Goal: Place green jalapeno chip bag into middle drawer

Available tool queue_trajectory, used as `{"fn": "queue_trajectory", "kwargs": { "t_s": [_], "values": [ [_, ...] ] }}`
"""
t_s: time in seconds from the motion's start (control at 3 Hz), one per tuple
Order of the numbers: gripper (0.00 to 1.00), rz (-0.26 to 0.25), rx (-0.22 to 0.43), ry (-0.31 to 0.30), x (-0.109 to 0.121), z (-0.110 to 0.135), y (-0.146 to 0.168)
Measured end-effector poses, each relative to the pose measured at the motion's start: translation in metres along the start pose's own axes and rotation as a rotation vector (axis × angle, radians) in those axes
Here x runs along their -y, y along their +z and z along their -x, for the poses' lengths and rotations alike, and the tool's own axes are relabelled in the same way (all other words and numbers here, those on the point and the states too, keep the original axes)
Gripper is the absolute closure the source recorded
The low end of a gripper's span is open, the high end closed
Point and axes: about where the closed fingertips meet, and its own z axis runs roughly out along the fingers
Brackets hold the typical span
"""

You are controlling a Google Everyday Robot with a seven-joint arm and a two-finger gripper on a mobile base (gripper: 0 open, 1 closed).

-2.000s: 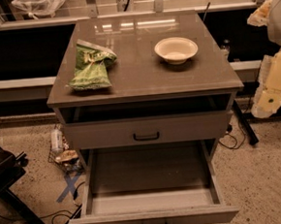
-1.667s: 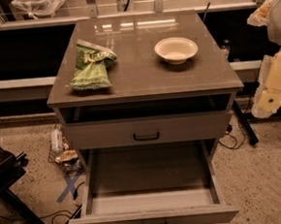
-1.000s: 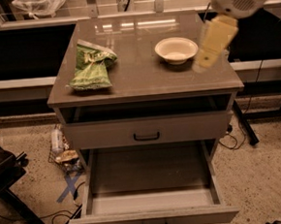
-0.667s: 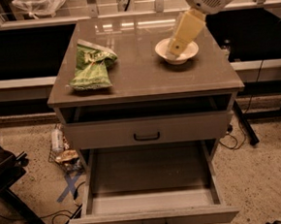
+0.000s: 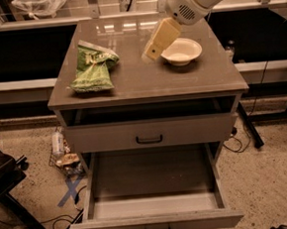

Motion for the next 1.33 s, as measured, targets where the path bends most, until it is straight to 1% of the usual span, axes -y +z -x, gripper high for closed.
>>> {"fn": "queue_trajectory", "kwargs": {
  "t_s": [0.33, 0.67, 1.0, 1.33],
  "values": [
    [0.00, 0.000, 0.000, 0.000, 0.000, 0.000, 0.000],
    [0.00, 0.029, -0.021, -0.013, -0.001, 0.006, 0.017],
    [0.00, 0.081, -0.036, -0.023, 0.006, 0.018, 0.057],
    [0.00, 0.138, -0.044, -0.040, 0.009, 0.031, 0.097]
  ]
}}
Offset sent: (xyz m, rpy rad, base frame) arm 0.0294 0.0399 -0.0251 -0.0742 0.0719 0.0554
